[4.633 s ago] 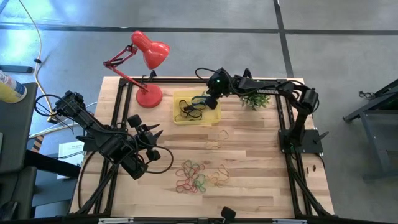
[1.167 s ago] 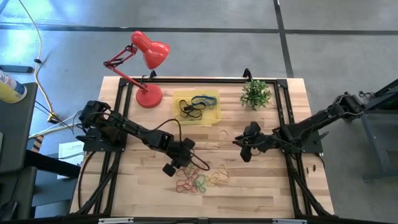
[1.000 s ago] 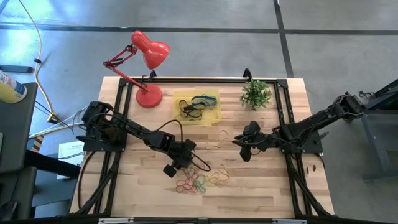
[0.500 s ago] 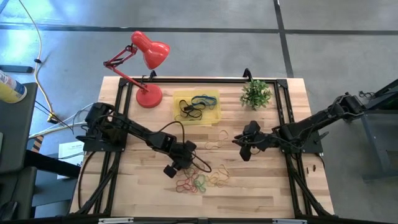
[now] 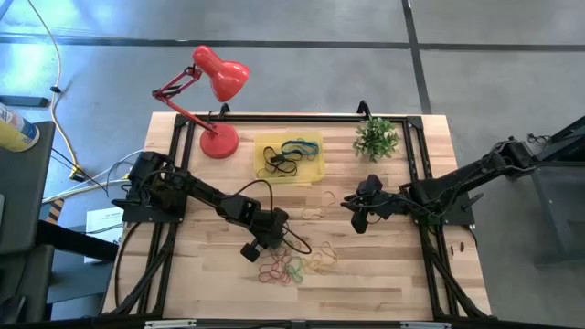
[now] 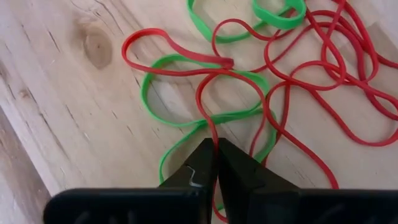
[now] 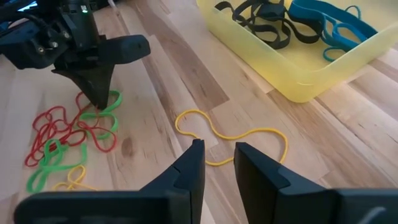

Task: Pick and place rubber bands into bin
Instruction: Put the red rubber band into the yellow container

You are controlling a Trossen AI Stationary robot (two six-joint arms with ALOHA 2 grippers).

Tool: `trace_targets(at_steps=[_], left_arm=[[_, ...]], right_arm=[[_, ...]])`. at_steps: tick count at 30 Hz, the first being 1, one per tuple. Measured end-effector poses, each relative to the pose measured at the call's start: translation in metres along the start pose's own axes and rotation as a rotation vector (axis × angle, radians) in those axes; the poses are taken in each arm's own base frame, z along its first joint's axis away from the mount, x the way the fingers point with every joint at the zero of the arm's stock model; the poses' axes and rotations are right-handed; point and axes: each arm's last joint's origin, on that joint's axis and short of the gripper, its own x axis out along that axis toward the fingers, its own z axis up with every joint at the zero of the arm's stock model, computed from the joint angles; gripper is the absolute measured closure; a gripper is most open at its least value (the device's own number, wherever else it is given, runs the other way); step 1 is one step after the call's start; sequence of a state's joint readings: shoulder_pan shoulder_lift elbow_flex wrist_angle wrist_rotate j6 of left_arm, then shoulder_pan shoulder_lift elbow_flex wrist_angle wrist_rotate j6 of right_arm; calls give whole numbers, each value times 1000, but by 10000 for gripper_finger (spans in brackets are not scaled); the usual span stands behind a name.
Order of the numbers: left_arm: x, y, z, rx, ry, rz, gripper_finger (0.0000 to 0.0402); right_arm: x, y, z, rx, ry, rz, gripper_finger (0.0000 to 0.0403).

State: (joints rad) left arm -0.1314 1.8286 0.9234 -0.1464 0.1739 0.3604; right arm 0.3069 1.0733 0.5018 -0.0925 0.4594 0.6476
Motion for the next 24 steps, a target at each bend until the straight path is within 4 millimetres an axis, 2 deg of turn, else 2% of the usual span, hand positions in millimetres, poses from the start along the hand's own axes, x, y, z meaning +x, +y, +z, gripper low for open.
trace_targets(at_steps=[5, 9, 20, 24], left_arm=[[0, 1, 4, -21, -33, -6, 394], [-7, 5, 17, -12, -70, 7, 396], [-35, 13, 42, 119, 15, 101, 400], [-46, 22, 51, 142, 10, 150, 401]], right_arm=[[0, 0, 0, -2, -1, -1, 327], [0, 0, 0, -2, 0, -1, 328], [0, 0, 0, -3, 2, -3, 329], [0, 0, 0, -4, 3, -4, 330]])
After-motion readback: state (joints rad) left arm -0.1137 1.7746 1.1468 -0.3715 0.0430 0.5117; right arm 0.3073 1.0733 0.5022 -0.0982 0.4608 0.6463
